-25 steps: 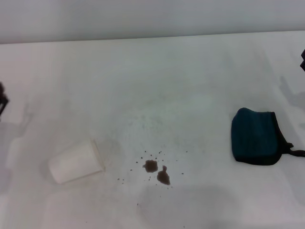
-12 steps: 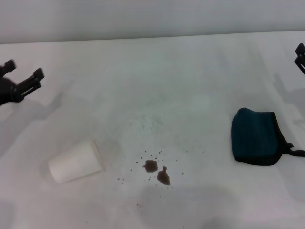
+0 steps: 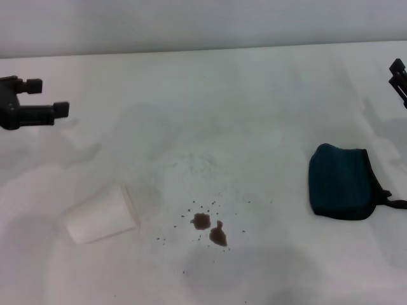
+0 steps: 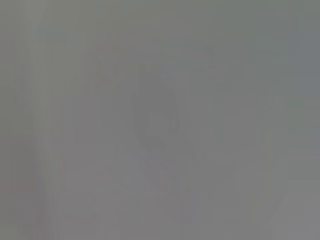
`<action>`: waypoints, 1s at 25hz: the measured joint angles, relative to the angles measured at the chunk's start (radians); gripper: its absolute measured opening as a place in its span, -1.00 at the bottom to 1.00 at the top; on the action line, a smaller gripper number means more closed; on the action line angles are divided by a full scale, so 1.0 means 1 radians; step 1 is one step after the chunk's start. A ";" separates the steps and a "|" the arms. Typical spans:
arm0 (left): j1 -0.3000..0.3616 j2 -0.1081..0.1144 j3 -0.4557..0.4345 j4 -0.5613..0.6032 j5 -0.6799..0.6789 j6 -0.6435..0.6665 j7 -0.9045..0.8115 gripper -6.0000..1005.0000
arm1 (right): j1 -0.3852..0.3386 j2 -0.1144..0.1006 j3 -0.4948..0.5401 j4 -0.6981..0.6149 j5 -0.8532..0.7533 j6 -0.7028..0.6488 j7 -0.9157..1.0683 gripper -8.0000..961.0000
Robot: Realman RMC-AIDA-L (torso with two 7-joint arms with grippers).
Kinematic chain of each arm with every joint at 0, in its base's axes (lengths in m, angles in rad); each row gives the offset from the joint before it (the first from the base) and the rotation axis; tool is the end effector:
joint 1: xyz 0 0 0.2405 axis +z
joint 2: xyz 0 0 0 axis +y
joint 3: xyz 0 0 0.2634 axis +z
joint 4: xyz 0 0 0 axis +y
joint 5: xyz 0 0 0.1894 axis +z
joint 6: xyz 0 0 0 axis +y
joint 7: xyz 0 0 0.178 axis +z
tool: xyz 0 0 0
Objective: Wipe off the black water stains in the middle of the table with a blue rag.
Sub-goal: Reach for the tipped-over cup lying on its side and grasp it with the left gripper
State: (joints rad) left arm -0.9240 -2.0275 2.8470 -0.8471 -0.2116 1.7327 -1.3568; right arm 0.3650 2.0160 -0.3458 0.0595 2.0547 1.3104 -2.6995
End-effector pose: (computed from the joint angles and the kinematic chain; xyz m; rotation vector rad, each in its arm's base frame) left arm -0.2476 0.3832 0.0360 -2.6000 -0.7155 -0.4234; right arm 0.3691 0.3183 0.0333 -1.4777 0.7179 0.7828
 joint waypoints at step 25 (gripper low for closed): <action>-0.254 -0.046 0.002 0.001 0.606 0.046 0.064 0.75 | -0.027 -0.004 -0.013 -0.002 -0.008 -0.012 0.080 0.82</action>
State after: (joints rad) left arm -1.1785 -2.0735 2.8488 -0.8462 0.3944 1.7792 -1.2929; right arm 0.3382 2.0125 -0.3590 0.0572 2.0470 1.2982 -2.6197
